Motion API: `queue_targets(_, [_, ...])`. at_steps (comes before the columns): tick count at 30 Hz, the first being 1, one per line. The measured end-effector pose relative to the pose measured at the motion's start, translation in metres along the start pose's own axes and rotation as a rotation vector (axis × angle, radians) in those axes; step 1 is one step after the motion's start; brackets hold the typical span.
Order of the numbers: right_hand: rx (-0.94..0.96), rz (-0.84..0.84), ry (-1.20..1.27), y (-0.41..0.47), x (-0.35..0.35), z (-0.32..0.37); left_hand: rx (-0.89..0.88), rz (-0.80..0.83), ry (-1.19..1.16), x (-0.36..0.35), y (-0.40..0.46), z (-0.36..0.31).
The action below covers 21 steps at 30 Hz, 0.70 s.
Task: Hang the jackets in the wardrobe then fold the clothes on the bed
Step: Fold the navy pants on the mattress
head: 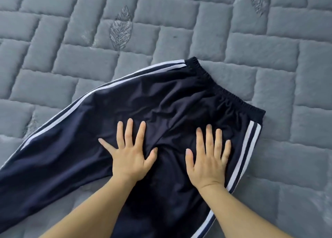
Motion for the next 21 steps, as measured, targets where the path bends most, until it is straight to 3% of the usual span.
queue_targets(12, [-0.007,-0.137,0.041,0.001,0.008,-0.002,-0.032,-0.047,-0.026,0.005,-0.001,-0.002])
queue_targets(16, [-0.025,-0.159,0.101,-0.005,0.019,-0.006,-0.094,-0.145,-0.336,0.026,-0.041,0.007])
queue_targets(19, [-0.1,-0.145,0.106,-0.025,0.029,-0.007,0.08,-0.285,-0.607,0.039,-0.124,0.069])
queue_targets(21, [-0.213,-0.096,0.165,-0.061,0.028,-0.001,0.227,-0.175,-0.721,0.029,-0.174,0.115])
Point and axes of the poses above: each hand's wrist, its own y-axis towards the middle knuckle, its own x-axis out of the back of the hand, z = x × y, the point moved 9 cm from there along y, towards the middle knuckle, and after that the axes turned 13 degrees about -y, right-handed, at the moved point
